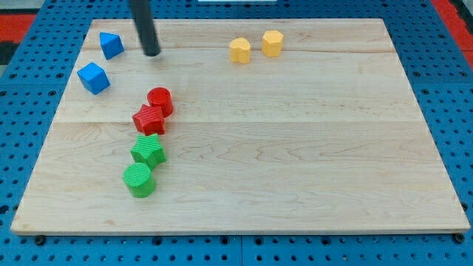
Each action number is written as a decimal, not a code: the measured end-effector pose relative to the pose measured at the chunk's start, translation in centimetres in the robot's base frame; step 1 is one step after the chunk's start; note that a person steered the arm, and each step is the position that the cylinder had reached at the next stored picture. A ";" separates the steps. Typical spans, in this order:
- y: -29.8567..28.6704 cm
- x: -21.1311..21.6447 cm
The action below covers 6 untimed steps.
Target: Place the blue triangle above the blue cube
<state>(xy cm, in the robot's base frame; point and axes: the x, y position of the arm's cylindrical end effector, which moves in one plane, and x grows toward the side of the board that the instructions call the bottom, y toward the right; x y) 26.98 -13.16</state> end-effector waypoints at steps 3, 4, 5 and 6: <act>12.4 -3.3; 12.4 -1.9; 12.6 1.0; 14.8 1.3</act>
